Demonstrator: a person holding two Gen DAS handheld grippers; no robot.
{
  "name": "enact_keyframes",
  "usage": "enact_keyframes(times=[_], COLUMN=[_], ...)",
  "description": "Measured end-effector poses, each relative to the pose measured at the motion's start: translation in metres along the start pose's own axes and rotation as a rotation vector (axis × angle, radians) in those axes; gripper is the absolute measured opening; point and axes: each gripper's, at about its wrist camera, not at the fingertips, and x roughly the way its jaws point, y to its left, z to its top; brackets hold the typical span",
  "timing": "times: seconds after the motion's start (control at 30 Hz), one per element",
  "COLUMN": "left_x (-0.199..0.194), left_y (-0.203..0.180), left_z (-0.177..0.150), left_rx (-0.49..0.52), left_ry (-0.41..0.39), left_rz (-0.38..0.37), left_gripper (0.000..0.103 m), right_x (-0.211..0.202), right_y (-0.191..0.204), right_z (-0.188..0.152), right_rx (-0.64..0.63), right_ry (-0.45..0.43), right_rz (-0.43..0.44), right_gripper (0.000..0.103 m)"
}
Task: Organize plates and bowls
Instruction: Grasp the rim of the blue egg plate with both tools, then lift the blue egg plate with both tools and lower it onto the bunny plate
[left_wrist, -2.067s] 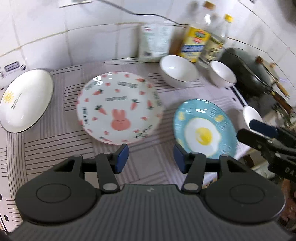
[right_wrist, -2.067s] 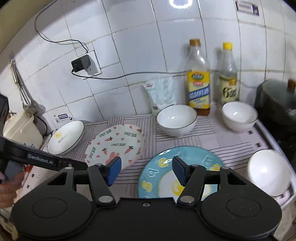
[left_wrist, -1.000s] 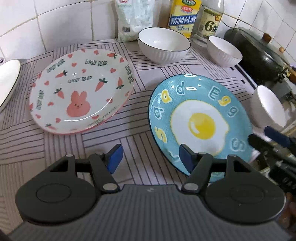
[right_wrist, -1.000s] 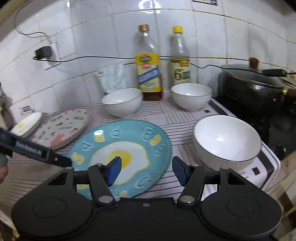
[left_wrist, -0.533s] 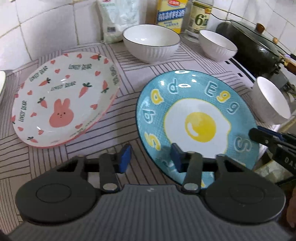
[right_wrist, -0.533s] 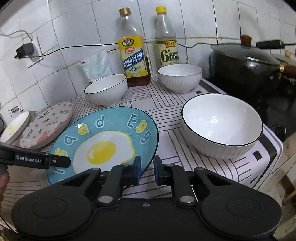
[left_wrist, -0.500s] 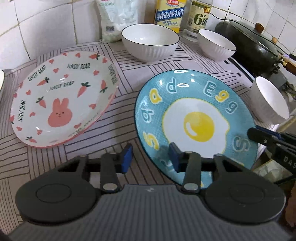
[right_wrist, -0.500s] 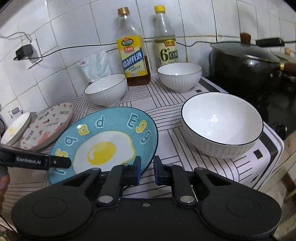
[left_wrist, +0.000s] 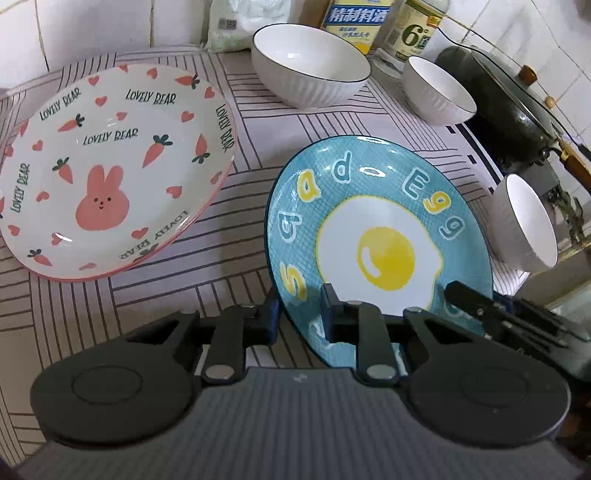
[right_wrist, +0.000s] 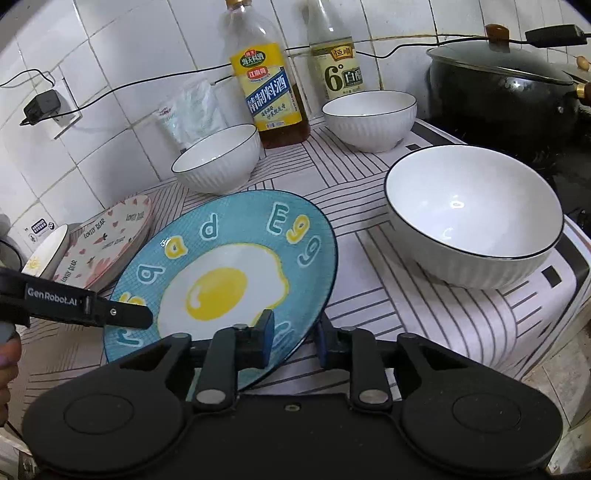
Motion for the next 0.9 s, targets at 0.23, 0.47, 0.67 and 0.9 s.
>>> enact_keyframes(times=[0.23, 0.47, 0.67, 0.9], left_x=[0.003, -0.004, -0.033, -0.059], left_y=[-0.001, -0.01, -0.021, -0.014], left_z=[0.001, -0.005, -0.013, -0.016], left_rx=[0.01, 0.081, 0.097, 0.083], left_ry=[-0.041, -0.064, -0.108, -0.111], left_rz=[0.007, 0.039, 0.08, 0.067], left_gripper=[0.022, 0.023, 0.023, 0.023], right_x=[0.001, 0.002, -0.009, -0.024], right_y=[-0.015, -0.018, -0.006, 0.007], right_z=[-0.003, 0.004, 0.02, 0.027], right_rx=[0.092, 0.163, 0.092, 0.047], right_ry=[-0.02, 0.013, 0.054, 0.063], right_rz=[0.062, 0.055, 0.052, 0.08], right_gripper=[0.024, 0.019, 0.02, 0.02])
